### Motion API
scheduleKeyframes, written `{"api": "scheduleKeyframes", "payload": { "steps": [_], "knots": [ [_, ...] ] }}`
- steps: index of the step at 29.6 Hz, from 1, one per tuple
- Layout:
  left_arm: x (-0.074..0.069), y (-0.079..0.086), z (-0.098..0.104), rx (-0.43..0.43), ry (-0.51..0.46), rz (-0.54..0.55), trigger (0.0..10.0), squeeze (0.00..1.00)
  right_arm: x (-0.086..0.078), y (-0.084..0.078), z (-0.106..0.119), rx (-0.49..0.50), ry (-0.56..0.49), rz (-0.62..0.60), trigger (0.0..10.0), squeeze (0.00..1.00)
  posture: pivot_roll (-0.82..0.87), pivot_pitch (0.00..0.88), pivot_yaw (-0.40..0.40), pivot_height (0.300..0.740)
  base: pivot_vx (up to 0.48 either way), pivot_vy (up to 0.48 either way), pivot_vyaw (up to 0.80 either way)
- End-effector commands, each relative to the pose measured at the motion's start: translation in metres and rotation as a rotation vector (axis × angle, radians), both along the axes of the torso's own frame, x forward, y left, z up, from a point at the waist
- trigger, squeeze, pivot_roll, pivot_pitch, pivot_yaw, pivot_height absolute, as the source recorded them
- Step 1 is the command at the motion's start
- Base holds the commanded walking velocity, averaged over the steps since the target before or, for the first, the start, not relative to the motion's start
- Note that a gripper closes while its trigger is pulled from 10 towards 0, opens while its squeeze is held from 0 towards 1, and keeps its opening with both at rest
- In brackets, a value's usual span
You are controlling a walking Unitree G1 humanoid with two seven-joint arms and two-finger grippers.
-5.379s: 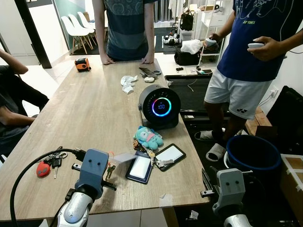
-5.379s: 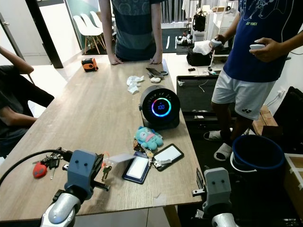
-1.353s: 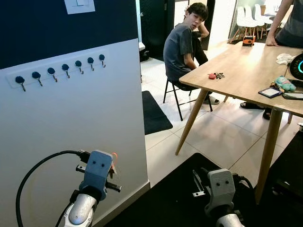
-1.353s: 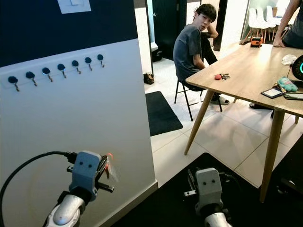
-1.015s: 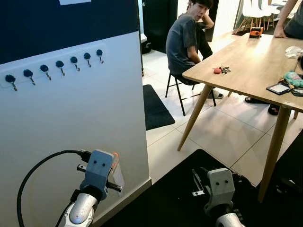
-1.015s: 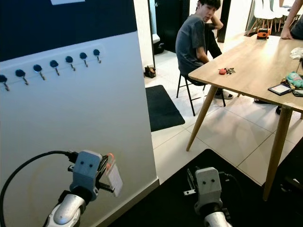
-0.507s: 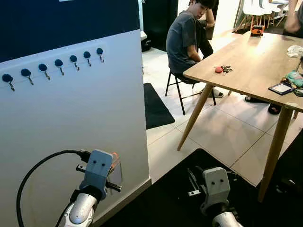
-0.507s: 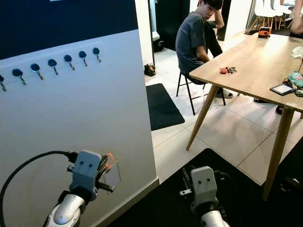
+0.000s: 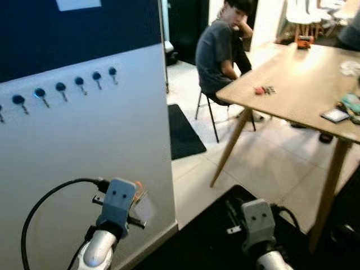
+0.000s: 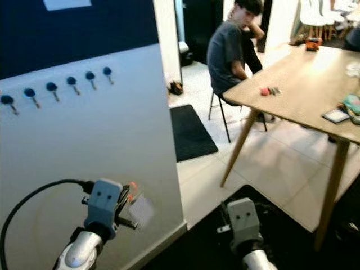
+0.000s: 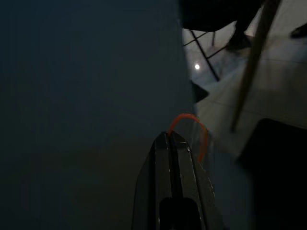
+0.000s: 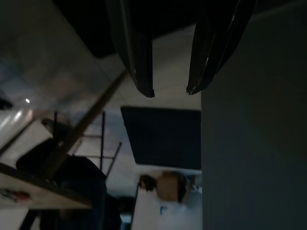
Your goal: Hang keys on a hook
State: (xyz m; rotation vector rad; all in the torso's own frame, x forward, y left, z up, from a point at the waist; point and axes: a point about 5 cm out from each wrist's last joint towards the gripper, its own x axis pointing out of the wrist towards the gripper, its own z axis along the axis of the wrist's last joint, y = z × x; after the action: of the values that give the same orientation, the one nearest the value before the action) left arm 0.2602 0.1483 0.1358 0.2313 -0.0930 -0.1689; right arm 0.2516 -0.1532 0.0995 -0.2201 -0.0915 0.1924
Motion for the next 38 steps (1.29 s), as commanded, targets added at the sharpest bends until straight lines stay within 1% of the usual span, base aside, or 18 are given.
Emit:
{"api": "scheduleKeyframes", "payload": {
  "steps": [1,5,17,23,28,38],
  "knots": [
    [-0.0014,0.0057,-0.0016,0.02,0.008,0.019,10.0,0.0,-0.0018,0.0062,-0.0047,0.003,0.019,0.023,10.0,0.0,0.05,0.112,0.077,0.74,0.416,0.0,0.75],
    [-0.0017,0.0059,-0.0019,0.017,0.009,0.021,10.0,0.0,-0.0019,0.0065,-0.0051,0.0,0.02,0.026,10.0,0.0,0.05,0.112,0.076,0.74,0.354,0.0,0.8],
    [-0.0035,0.0074,-0.0028,0.014,0.013,0.029,10.0,0.0,-0.0034,0.0074,-0.006,0.002,0.024,0.038,10.0,0.0,0.05,0.112,0.074,0.74,0.0,0.0,0.76],
    [-0.0036,0.0079,-0.0035,0.019,0.019,0.031,10.0,0.0,-0.0038,0.0083,-0.0065,0.014,0.031,0.045,10.0,0.0,0.05,0.112,0.075,0.74,0.0,0.0,0.0],
    [-0.0034,0.0079,-0.0037,0.025,0.022,0.033,10.0,0.0,-0.0044,0.01,-0.0067,0.043,0.037,0.051,10.0,0.0,0.05,0.114,0.076,0.74,0.0,0.0,0.0],
    [-0.0042,0.0079,-0.004,0.021,0.024,0.031,10.0,0.0,-0.004,0.0107,-0.007,0.049,0.039,0.05,10.0,0.0,0.05,0.115,0.077,0.74,0.0,0.0,0.0]
  ]
}}
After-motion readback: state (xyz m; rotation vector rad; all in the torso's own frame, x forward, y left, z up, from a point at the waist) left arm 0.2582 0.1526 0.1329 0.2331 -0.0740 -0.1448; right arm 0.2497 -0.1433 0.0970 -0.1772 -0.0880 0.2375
